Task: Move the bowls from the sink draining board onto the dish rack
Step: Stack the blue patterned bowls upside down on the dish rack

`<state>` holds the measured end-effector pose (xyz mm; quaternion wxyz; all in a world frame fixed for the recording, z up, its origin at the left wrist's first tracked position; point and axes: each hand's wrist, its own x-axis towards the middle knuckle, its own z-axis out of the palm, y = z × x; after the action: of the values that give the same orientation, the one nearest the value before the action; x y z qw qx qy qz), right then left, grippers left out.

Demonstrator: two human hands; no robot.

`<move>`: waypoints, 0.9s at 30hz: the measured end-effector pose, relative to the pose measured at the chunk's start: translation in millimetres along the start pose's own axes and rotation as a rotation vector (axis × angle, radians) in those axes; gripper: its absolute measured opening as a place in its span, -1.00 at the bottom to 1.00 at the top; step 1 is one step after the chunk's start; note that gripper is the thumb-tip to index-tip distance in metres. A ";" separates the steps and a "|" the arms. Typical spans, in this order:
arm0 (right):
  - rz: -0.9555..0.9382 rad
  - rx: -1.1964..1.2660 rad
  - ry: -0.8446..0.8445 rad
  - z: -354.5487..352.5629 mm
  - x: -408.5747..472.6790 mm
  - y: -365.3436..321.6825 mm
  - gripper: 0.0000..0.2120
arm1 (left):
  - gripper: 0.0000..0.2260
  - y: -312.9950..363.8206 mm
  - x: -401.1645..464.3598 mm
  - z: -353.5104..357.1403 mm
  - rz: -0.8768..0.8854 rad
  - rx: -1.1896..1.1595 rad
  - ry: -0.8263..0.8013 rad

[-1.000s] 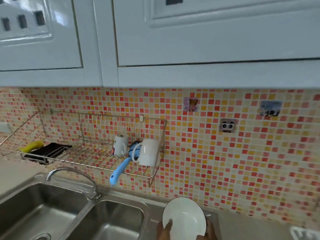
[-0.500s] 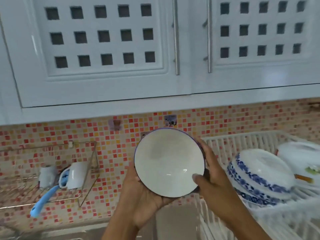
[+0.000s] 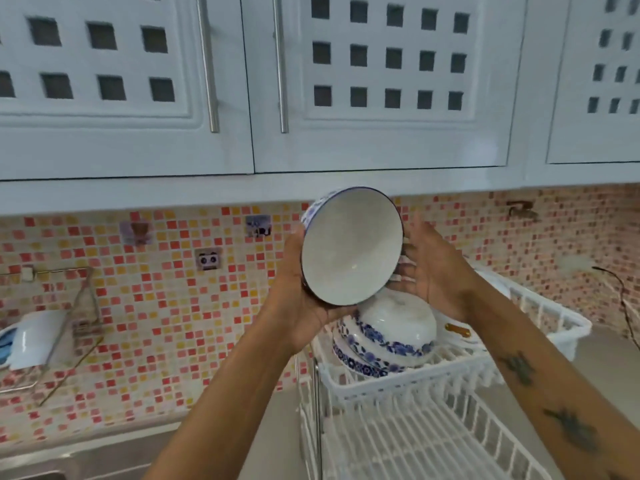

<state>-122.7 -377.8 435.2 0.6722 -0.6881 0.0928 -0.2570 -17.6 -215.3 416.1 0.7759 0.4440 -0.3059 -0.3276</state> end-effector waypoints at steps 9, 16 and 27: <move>0.149 -0.030 0.015 -41.3 33.4 10.8 -0.14 | -0.32 -45.5 27.1 16.2 0.432 0.579 0.215; 0.143 -0.071 -0.006 -38.7 37.2 36.6 -0.50 | -0.34 -56.2 38.8 6.4 0.366 0.744 0.198; 0.282 -0.106 0.024 -47.3 52.0 58.7 -0.54 | -0.21 -63.5 50.4 -0.3 0.182 1.016 0.201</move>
<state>-88.3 -448.6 388.3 0.6630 -0.6998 0.2102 -0.1631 -2.3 -279.3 368.8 0.5137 0.7650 -0.3876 -0.0249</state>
